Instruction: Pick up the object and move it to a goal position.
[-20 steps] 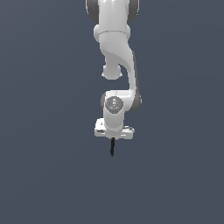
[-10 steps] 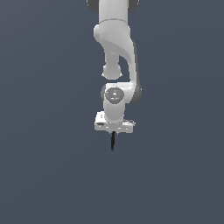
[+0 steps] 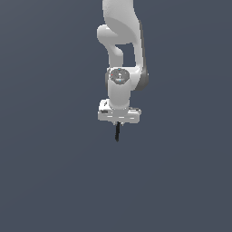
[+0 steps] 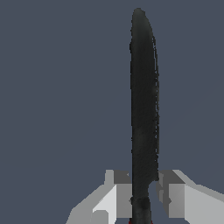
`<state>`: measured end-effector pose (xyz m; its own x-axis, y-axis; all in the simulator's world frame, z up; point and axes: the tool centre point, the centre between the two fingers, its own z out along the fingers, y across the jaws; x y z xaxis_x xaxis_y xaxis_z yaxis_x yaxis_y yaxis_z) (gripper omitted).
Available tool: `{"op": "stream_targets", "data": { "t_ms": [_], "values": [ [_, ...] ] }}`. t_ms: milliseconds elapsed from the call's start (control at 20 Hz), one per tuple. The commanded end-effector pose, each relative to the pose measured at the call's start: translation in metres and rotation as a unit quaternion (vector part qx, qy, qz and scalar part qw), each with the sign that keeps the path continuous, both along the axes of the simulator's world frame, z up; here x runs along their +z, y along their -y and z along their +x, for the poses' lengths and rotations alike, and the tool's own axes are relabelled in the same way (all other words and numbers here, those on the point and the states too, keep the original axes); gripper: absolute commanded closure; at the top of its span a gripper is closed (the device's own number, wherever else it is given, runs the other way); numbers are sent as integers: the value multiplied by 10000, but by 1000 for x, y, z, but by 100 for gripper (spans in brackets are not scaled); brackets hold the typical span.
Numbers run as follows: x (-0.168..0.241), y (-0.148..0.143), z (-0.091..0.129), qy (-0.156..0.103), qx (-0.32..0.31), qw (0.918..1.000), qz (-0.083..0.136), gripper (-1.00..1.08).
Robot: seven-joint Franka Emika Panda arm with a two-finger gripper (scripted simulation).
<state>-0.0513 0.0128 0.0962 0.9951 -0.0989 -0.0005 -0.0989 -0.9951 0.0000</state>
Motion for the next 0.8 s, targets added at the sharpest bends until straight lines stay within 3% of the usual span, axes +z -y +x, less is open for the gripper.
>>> {"op": "stream_targets", "data": {
  "t_ms": [0, 350, 750],
  "values": [
    [16, -1, -13, 3, 0, 10000, 0, 108],
    [52, -3, -40, 3, 0, 10000, 0, 108],
    [73, -4, -55, 3, 0, 10000, 0, 108]
  ]
}}
